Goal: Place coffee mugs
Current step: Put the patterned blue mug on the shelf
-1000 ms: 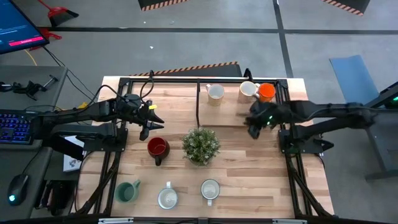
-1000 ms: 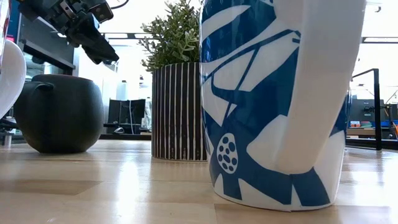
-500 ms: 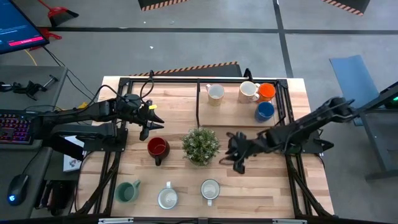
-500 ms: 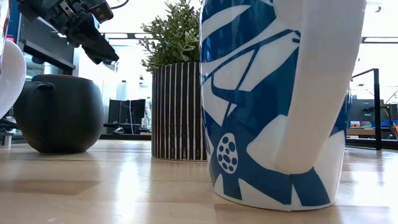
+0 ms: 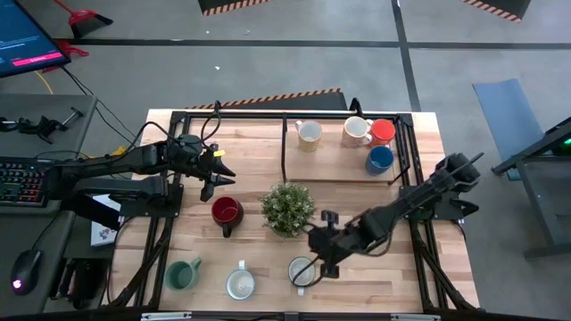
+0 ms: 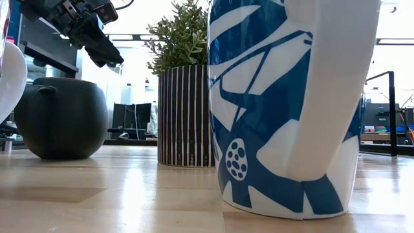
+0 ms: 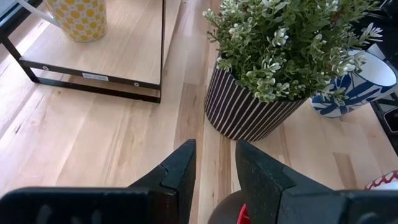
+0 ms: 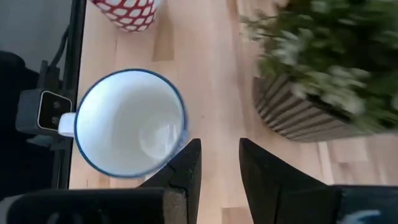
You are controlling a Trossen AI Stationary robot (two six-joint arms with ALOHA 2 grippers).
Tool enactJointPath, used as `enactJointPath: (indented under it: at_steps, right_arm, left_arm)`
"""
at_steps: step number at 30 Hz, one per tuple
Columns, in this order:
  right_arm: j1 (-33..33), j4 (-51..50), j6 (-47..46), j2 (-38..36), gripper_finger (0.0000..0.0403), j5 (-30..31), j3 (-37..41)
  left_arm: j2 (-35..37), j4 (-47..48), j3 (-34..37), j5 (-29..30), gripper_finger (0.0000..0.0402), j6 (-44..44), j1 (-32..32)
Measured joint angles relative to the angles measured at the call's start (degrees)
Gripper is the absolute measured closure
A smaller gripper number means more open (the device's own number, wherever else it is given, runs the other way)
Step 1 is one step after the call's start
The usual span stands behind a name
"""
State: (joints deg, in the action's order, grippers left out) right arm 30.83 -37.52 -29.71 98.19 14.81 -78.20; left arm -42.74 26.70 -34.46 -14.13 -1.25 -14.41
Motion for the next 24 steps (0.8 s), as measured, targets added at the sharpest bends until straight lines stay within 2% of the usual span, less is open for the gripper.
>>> enactJointPath:
  at_steps: [9, 15, 24]
  right_arm:
    - [1.3, -0.1, 0.0, 9.0, 0.0315, -1.7, -8.7]
    - [1.6, -1.0, -3.6, 9.9, 0.0315, -1.6, -9.1]
    - [1.6, -1.2, -3.6, 10.9, 0.0315, -1.4, -9.0]
  left_arm:
    - [0.0, 0.0, 0.0, 0.0, 0.0298, 0.9, 0.0]
    - [0.0, 0.0, 0.0, 0.0, 0.0298, 0.9, 0.0]
    - [0.0, 0.4, 0.0, 0.0, 0.0298, 1.1, 0.0]
